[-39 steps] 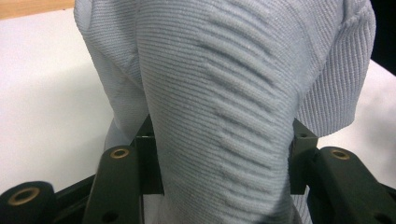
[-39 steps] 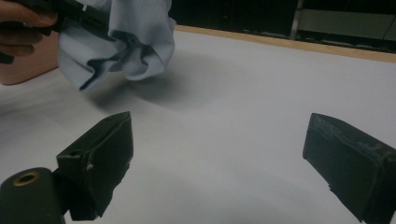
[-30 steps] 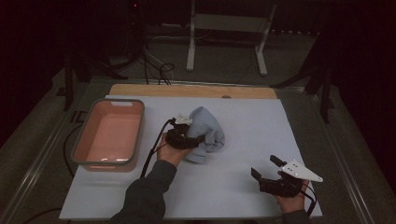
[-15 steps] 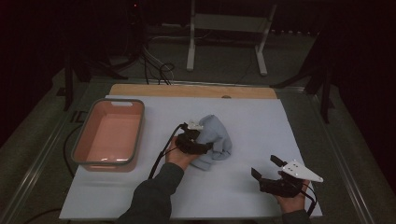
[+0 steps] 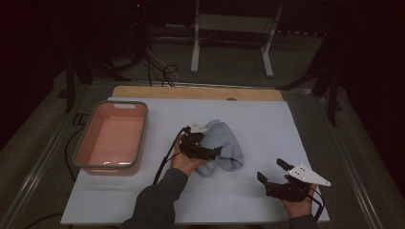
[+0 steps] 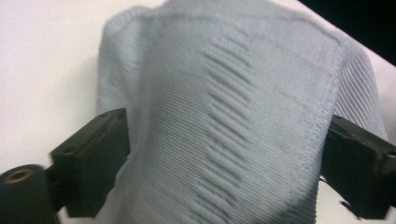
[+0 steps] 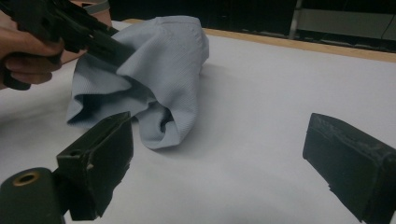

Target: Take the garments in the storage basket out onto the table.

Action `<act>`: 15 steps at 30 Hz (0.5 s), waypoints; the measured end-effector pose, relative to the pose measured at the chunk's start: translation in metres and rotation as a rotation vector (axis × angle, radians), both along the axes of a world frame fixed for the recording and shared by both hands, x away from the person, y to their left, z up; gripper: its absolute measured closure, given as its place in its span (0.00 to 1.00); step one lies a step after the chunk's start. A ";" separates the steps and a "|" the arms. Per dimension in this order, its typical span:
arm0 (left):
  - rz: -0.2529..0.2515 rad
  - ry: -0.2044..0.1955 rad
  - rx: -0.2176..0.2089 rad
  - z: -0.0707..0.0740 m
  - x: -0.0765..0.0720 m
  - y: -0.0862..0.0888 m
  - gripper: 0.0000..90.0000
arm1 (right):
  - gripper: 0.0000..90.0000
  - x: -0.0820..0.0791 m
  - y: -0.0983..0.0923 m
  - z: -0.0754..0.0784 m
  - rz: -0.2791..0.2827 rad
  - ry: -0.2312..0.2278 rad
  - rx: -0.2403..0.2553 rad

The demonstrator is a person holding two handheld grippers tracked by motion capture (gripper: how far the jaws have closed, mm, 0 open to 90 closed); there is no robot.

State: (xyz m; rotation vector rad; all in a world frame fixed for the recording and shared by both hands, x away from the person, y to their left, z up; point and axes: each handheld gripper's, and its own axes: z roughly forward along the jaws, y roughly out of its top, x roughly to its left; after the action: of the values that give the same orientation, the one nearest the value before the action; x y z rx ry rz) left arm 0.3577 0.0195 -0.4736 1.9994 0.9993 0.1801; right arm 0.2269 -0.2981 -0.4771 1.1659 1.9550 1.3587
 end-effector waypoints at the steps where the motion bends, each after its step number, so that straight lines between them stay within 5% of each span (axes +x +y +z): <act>1: 0.007 -0.007 -0.001 0.003 -0.001 0.001 0.06 | 0.09 0.000 0.000 0.000 0.000 -0.001 -0.001; 6: 0.027 -0.040 -0.045 0.012 -0.004 0.009 0.01 | 0.10 0.000 0.000 0.000 -0.001 -0.001 -0.003; 15: 0.056 -0.071 -0.047 0.019 -0.010 0.026 0.01 | 0.10 0.000 0.000 0.000 -0.001 -0.001 -0.005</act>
State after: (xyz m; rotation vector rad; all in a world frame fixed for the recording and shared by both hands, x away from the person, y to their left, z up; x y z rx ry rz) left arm 0.3474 0.0454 -0.4550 1.9109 1.0064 0.2539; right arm 0.2268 -0.2977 -0.4773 1.1636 1.9555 1.3524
